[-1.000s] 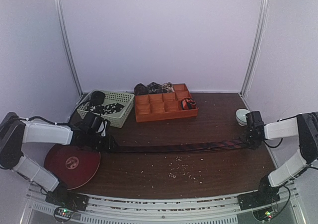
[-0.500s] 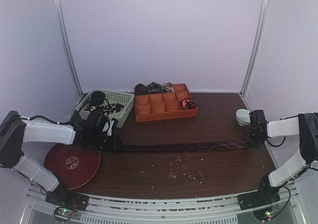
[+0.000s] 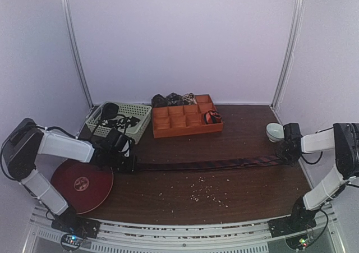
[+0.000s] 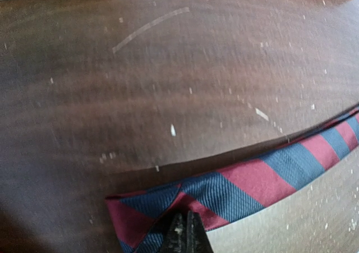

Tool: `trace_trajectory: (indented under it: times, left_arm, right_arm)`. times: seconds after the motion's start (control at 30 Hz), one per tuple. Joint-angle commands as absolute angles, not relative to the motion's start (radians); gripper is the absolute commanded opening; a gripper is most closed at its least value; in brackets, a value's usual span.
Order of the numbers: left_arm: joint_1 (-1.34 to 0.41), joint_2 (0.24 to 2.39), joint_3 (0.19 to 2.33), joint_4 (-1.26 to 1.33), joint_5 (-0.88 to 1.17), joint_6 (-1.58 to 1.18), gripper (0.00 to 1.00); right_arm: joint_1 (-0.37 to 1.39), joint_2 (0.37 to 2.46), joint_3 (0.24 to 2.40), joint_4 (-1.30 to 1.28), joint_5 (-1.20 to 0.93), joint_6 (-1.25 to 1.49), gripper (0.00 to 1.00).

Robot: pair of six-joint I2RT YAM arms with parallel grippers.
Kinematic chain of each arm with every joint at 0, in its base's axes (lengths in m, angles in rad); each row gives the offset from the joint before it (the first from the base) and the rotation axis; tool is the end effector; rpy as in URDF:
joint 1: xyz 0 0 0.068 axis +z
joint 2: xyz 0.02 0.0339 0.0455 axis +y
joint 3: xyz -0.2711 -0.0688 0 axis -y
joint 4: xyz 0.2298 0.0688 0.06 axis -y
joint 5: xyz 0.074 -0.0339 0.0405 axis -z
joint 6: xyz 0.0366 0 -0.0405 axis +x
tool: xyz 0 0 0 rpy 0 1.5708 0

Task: Roll the ties
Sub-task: Fold the tie at the center of the board.

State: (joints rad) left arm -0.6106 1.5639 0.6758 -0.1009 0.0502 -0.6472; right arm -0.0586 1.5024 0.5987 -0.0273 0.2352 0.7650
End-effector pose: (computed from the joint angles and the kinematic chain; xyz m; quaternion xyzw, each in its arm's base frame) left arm 0.2205 -0.1565 0.1518 -0.0103 0.9577 -0.1881 0.2177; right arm 0.2553 -0.0235 0.1526 0.4111 0.8491 0.0035 0.3315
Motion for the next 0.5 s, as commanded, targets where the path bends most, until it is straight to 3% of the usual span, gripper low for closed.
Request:
trace_trajectory:
  times: [0.0, 0.23, 0.47]
  left_arm:
    - [-0.606, 1.616, 0.668, -0.131, -0.031, -0.661, 0.00]
    - [-0.606, 1.546, 0.707, -0.199, -0.042, -0.654, 0.00]
    - [-0.607, 1.454, 0.760, -0.239, -0.045, -0.634, 0.08]
  right_arm:
    - [-0.078, 1.512, 0.564, -0.162, 0.268, 0.753, 0.00]
    - [-0.080, 1.433, 0.605, -0.235, 0.281, 0.741, 0.00]
    - [-0.077, 1.297, 0.631, -0.262, 0.193, 0.752, 0.01]
